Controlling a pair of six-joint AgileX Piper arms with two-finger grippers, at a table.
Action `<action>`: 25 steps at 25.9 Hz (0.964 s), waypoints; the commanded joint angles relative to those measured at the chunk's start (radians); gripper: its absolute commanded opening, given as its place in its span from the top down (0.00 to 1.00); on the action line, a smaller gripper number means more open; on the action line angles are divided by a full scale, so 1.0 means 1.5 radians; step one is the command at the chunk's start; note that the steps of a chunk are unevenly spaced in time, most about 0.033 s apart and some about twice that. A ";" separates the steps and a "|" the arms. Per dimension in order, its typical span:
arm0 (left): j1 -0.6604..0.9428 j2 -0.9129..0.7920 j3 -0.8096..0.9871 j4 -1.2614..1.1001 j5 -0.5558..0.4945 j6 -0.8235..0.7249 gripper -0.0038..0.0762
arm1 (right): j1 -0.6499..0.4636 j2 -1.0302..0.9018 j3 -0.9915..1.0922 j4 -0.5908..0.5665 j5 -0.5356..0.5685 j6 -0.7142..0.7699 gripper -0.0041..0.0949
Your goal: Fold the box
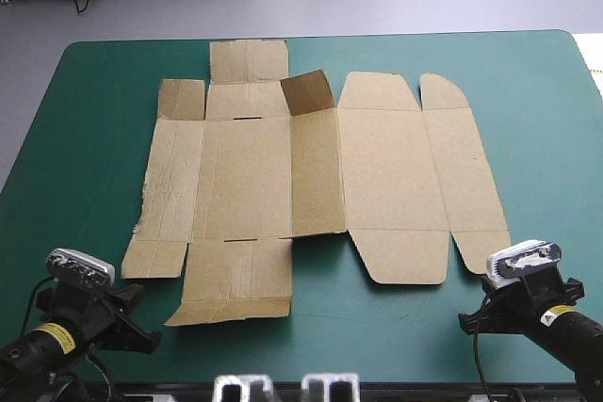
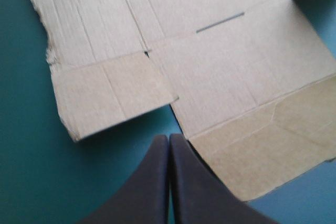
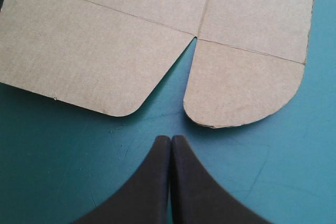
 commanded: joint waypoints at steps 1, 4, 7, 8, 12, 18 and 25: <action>-0.001 0.026 -0.099 0.001 -0.022 0.026 0.97 | 0.001 0.004 -0.024 0.005 -0.026 0.000 0.98; -0.001 0.072 -0.191 0.016 -0.004 0.033 0.97 | 0.001 0.004 -0.024 0.006 -0.026 0.000 0.98; -0.001 0.138 -0.289 0.031 0.007 0.071 0.97 | 0.001 0.004 -0.024 0.006 -0.026 0.000 0.98; -0.001 0.165 -0.312 0.039 0.007 0.083 0.97 | 0.001 0.004 -0.024 0.006 -0.026 0.000 0.98; -0.001 0.270 -0.405 0.081 -0.008 0.107 0.97 | 0.001 0.004 -0.024 0.006 -0.026 0.000 0.98; -0.001 0.406 -0.489 0.190 -0.039 0.084 0.97 | 0.001 0.004 -0.024 0.006 -0.026 0.000 0.98; 0.229 0.565 -0.552 0.142 -0.022 0.079 0.94 | 0.001 0.004 -0.024 0.006 -0.026 0.000 0.98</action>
